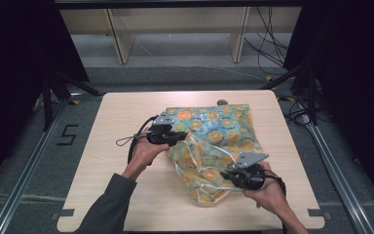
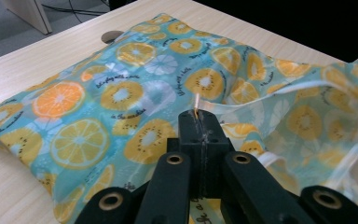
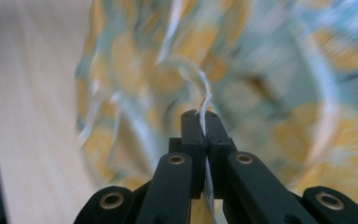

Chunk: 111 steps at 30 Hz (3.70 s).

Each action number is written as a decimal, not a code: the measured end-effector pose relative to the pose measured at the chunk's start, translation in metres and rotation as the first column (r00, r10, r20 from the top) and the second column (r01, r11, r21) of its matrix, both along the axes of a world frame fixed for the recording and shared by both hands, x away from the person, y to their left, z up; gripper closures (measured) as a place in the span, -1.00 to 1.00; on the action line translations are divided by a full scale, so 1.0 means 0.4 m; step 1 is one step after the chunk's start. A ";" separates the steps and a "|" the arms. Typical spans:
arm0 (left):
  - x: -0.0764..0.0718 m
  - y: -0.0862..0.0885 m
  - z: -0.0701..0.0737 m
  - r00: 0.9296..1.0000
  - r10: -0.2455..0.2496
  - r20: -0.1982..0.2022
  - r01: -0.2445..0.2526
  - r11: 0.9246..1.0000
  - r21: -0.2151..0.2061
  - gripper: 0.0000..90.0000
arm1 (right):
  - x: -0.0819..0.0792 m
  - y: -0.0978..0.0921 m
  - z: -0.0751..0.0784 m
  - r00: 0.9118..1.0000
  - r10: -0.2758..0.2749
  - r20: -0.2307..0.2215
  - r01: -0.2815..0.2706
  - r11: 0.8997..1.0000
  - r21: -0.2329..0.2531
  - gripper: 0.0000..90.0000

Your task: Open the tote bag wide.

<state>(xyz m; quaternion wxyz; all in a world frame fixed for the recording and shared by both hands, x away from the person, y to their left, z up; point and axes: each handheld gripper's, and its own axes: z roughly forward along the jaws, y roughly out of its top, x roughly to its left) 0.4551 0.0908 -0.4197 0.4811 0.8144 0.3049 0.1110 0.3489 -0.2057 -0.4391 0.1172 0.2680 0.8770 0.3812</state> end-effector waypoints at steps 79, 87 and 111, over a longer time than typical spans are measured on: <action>0.094 -0.002 0.046 0.999 0.024 0.021 -0.028 0.977 0.212 0.98 | 0.239 -0.102 0.165 0.975 -0.210 0.074 0.200 0.972 0.127 0.27; 0.115 0.000 0.059 0.999 0.050 0.013 -0.051 0.981 0.187 0.97 | 0.210 0.029 0.065 0.992 -0.123 0.026 0.123 0.992 0.003 0.17; -0.035 -0.130 0.057 0.977 0.010 0.213 -0.101 0.901 0.421 -0.17 | 0.392 0.037 0.136 0.950 -0.292 0.111 0.294 0.956 -0.006 1.00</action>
